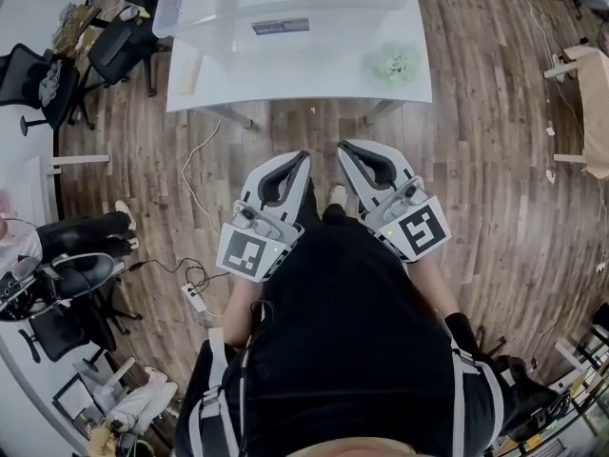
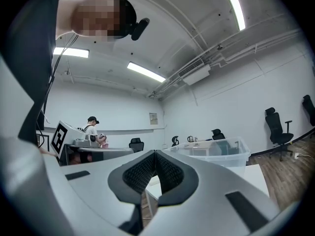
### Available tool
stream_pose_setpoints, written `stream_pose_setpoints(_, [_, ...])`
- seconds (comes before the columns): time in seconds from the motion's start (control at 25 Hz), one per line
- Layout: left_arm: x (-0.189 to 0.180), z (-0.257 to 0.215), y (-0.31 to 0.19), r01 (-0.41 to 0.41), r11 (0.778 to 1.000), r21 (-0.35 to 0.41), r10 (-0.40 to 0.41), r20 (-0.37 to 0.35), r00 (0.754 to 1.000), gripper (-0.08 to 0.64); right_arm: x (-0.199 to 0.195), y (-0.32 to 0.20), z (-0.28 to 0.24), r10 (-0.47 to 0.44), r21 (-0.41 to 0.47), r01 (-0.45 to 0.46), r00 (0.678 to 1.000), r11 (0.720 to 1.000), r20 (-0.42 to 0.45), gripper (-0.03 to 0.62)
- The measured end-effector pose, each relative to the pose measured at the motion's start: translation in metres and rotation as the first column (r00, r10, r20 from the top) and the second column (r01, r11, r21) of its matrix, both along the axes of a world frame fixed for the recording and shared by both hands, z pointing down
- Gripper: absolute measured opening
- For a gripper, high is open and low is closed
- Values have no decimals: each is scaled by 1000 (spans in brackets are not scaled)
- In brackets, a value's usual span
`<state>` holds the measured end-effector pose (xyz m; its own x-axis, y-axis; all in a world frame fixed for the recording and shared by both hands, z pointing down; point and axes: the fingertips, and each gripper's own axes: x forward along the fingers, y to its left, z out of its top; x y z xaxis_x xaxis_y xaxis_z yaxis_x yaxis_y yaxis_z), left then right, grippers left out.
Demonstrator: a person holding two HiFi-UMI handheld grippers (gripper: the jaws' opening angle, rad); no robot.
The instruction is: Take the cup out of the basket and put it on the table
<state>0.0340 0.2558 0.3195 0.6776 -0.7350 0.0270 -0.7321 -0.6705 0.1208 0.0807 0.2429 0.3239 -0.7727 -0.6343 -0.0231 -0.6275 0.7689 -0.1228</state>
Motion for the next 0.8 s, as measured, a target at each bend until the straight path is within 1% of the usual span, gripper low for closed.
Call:
stream_pose_setpoints(0.24, [-10,-4,-31,-14,1000,17,15,-15,1000,17,-12,-27,4,5,-10,-5,1000,1000,-6,18])
stream_pose_setpoints(0.48, [-39,2,-68,-18,1000,8,18,-15,1000,17,-40,-59,2,5,-4,-5,1000,1000,-19,18])
stream_pose_setpoints(0.6, [-53,-7,-94,-30,999,26,31,-38,999,17,-54,-84,-5,17,3,-17,999,1000,-27,18])
stream_pose_setpoints(0.72, [-65,-12,-120,-47,998,49,49,-33,998,17,-65,-110,-11,36,14,-36,999,999,-30,18])
stream_pose_setpoints(0.8, [-72,-12,-133,-61,997,55,62,-14,998,17,-72,-124,-12,47,16,-47,998,999,-34,18])
